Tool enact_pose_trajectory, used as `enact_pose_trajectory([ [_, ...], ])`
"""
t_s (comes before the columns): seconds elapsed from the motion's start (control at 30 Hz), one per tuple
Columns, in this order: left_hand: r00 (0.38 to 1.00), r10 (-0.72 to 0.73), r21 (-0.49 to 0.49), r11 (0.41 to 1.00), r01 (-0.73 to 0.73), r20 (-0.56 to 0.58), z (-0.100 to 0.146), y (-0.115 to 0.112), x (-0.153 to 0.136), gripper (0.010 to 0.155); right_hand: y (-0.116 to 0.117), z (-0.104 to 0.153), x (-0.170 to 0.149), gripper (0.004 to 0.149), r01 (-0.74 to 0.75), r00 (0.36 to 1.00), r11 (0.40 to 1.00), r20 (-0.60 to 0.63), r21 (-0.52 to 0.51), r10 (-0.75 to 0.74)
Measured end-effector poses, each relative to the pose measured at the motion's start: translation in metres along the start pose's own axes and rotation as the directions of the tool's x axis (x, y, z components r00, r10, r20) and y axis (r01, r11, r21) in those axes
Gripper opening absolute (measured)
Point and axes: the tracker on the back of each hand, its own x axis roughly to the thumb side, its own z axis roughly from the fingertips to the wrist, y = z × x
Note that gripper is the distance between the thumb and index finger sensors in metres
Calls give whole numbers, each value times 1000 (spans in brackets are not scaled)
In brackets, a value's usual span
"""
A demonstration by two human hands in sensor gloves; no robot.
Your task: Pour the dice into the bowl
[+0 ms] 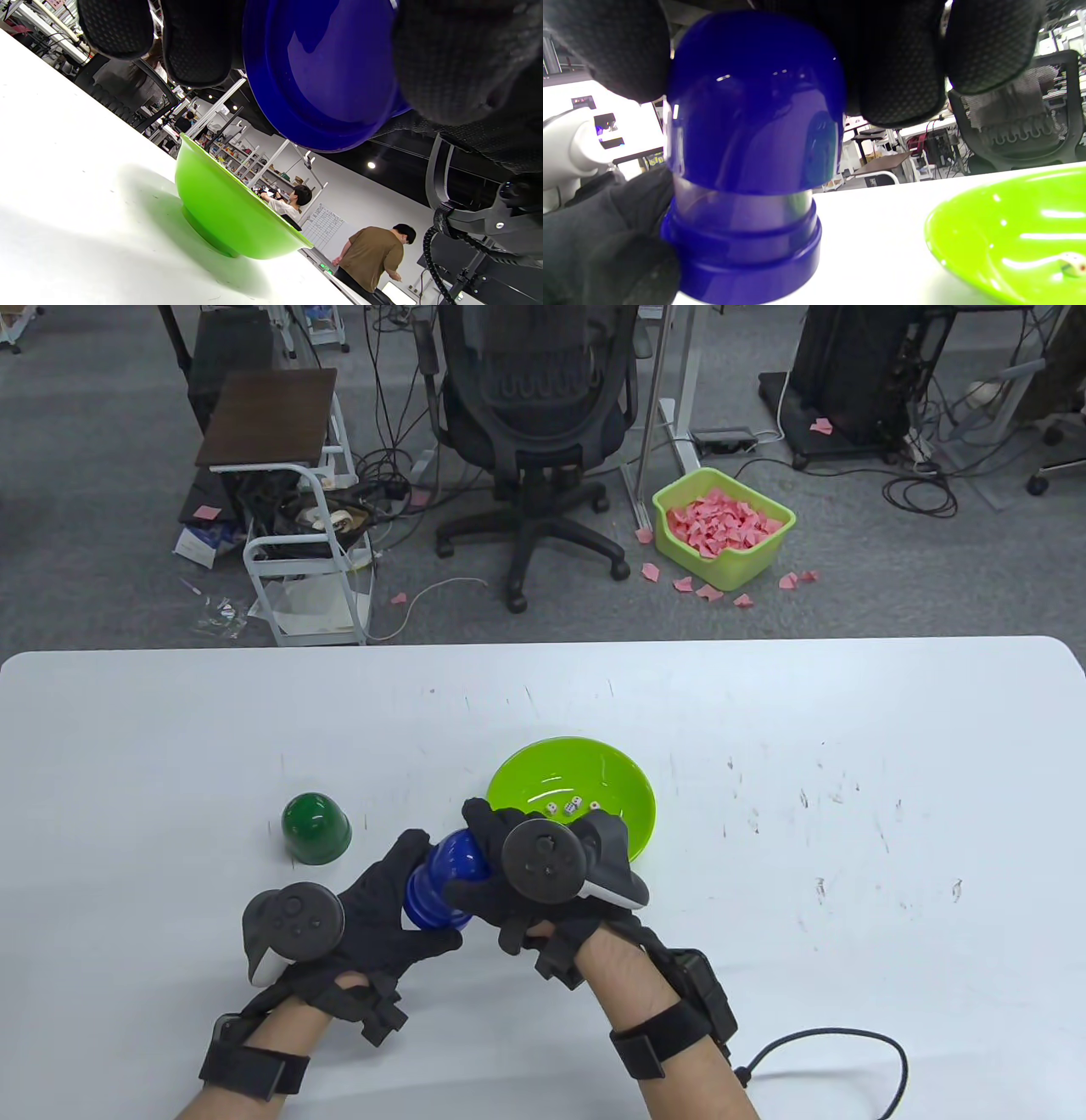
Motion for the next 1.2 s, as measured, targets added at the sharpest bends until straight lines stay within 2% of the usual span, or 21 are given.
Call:
enact_pose_trajectory([
  [0.23, 1000, 18, 11, 1000, -18, 6, 0, 1, 0, 110, 14, -8, 6, 86, -28, 1000, 997, 9, 77, 27],
  [0.73, 999, 36, 10, 999, -37, 26, 1, 0, 0, 103, 23, -3, 10, 86, -30, 999, 997, 17, 73, 29],
  [0.93, 998, 64, 37, 997, -64, 16, 2, 4, -4, 103, 17, 4, 4, 88, 17, 999, 1000, 41, 23, -17],
  [1.2, 995, 96, 69, 993, -95, -11, 3, 11, -11, 102, 5, 36, -30, 88, 58, 998, 993, 45, -104, -54],
])
